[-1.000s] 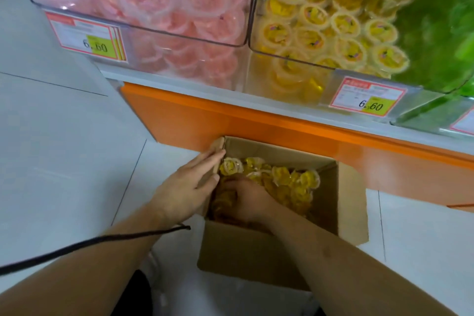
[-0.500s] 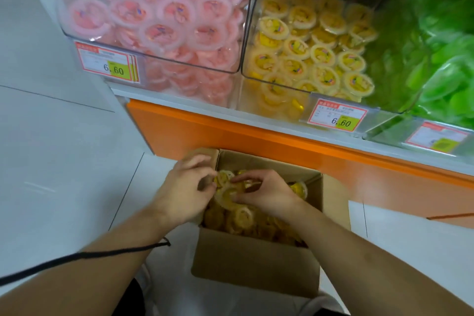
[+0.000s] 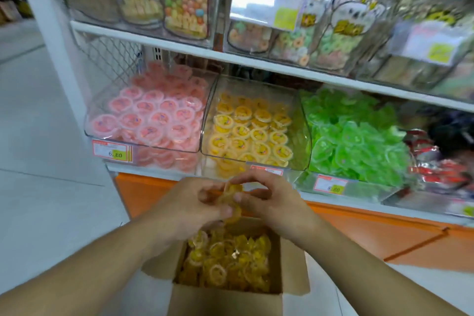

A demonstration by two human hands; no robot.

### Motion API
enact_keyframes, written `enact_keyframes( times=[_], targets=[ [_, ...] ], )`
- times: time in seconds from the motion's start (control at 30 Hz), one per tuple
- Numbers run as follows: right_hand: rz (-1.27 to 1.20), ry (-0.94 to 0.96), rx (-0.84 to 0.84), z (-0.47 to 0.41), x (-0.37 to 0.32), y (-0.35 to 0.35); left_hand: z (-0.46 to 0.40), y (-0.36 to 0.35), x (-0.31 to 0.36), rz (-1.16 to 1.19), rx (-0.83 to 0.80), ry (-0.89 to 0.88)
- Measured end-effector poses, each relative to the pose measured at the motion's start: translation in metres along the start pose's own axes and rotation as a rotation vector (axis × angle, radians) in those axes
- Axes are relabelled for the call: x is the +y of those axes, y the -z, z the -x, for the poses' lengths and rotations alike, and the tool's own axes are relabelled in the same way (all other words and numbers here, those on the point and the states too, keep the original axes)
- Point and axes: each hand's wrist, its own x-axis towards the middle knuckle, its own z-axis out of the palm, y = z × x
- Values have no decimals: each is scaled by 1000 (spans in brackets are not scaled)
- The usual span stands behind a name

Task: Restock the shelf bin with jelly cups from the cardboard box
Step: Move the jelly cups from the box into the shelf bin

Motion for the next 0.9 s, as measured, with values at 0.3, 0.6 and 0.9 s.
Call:
enact_keyframes(
  times=[0.3,0.6,0.9],
  targets=[
    [-105,162,108,-9,-40,28,-5,15,58,-434,65,-319],
    [-161,123,119,-51,-35,43,-47,30,55,-698,207,-472],
    [-66,30,386,-126,-25,57,-84,47,57,-505,429,-446]
  ],
)
